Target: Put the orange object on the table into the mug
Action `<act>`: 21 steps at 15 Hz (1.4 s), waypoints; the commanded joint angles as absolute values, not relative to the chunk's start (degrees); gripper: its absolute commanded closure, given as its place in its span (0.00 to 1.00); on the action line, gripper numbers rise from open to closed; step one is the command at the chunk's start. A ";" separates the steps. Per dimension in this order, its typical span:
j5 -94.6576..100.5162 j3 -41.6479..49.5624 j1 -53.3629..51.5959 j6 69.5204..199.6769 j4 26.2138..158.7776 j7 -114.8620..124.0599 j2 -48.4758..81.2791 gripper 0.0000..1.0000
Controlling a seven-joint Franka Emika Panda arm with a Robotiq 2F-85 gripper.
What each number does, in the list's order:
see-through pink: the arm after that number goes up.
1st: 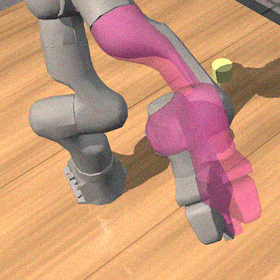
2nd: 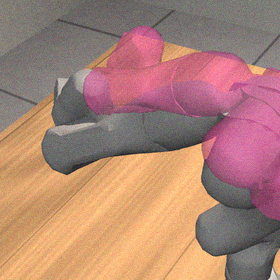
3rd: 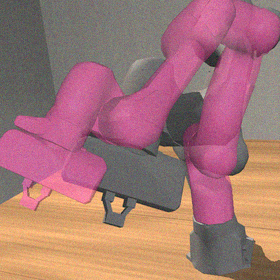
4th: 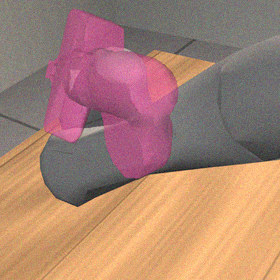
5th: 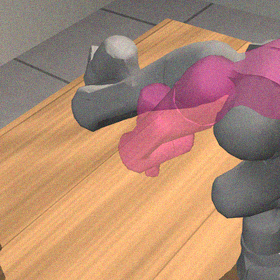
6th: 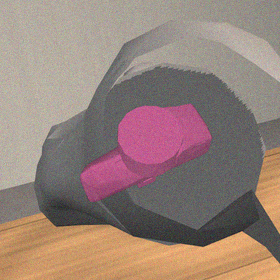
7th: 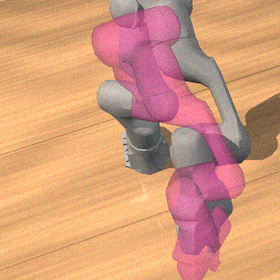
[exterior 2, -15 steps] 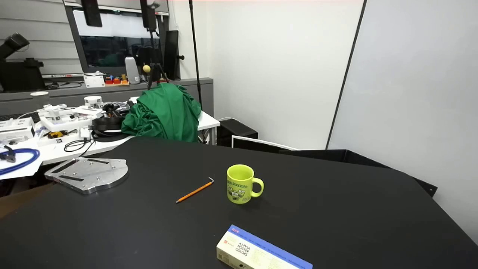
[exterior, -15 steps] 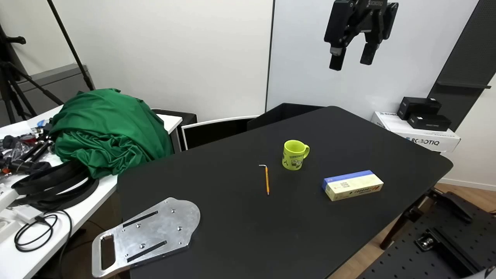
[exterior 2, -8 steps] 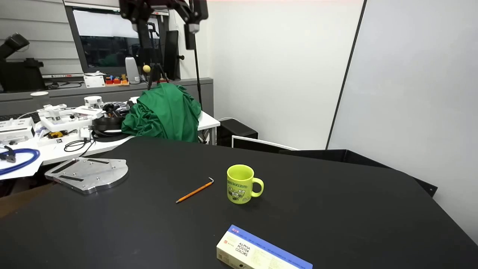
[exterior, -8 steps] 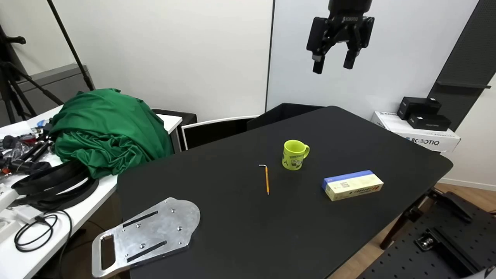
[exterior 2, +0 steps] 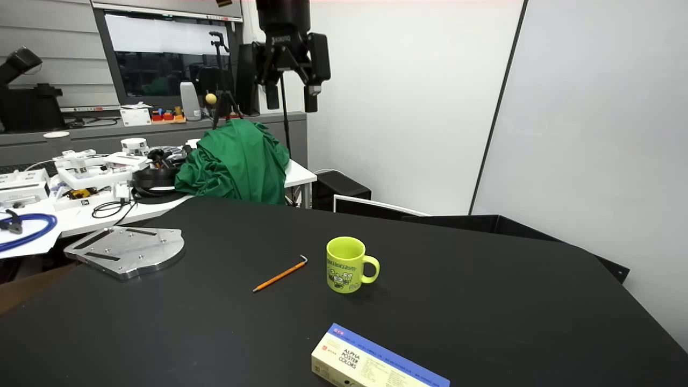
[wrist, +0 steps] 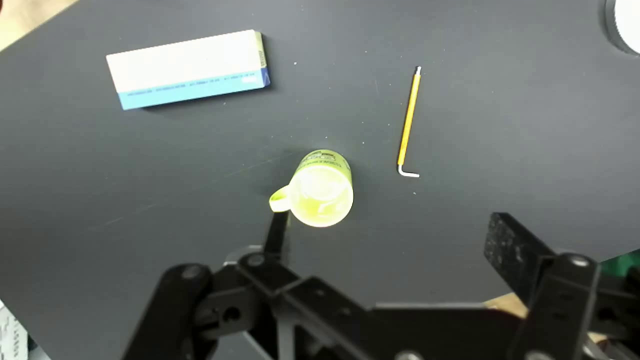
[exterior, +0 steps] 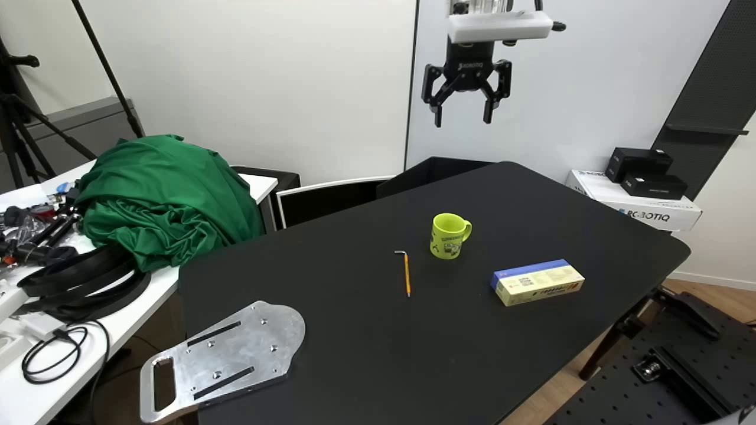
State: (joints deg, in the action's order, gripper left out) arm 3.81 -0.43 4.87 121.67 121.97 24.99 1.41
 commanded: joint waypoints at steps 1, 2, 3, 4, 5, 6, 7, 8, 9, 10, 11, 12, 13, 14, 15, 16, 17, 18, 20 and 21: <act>1.39 -0.32 1.66 122.89 117.40 37.50 7.73 0.00; 1.14 -0.24 0.66 124.37 117.21 40.51 9.00 0.00; 0.46 -0.25 -0.27 125.93 117.13 42.24 10.13 0.00; -0.29 -0.37 -1.18 128.78 117.58 43.64 11.03 0.00; -1.30 -0.48 -1.91 131.98 118.26 43.95 11.71 0.00; -1.74 -0.58 -2.75 135.70 119.09 43.98 12.51 0.00; -2.07 -0.60 -3.47 138.22 119.61 43.53 13.36 0.00; -2.46 -0.56 -4.07 140.58 120.19 43.16 14.11 0.00; -2.96 -0.59 -4.48 142.76 120.90 42.23 14.88 0.00; -4.25 -0.80 -4.67 144.92 121.69 41.06 15.55 0.00; -3.13 -0.06 -4.97 141.91 120.49 41.09 14.96 0.00; -3.74 -0.12 -5.29 143.54 121.00 40.97 15.67 0.00; -3.86 -0.12 -5.45 144.32 121.25 40.94 16.16 0.00; -3.88 -0.10 -5.48 144.56 121.34 40.93 16.35 0.00; -3.89 -0.09 -5.47 144.64 121.34 40.92 16.33 0.00; -3.90 -0.08 -5.45 144.68 121.34 40.92 16.29 0.00; -3.91 -0.09 -5.44 144.69 121.34 40.92 16.26 0.00; -3.91 -0.09 -5.44 144.70 121.34 40.92 16.25 0.00; -3.92 -0.08 -5.44 144.71 121.34 40.92 16.25 0.00; -1.20 1.40 -6.03 145.30 120.98 43.28 16.97 0.00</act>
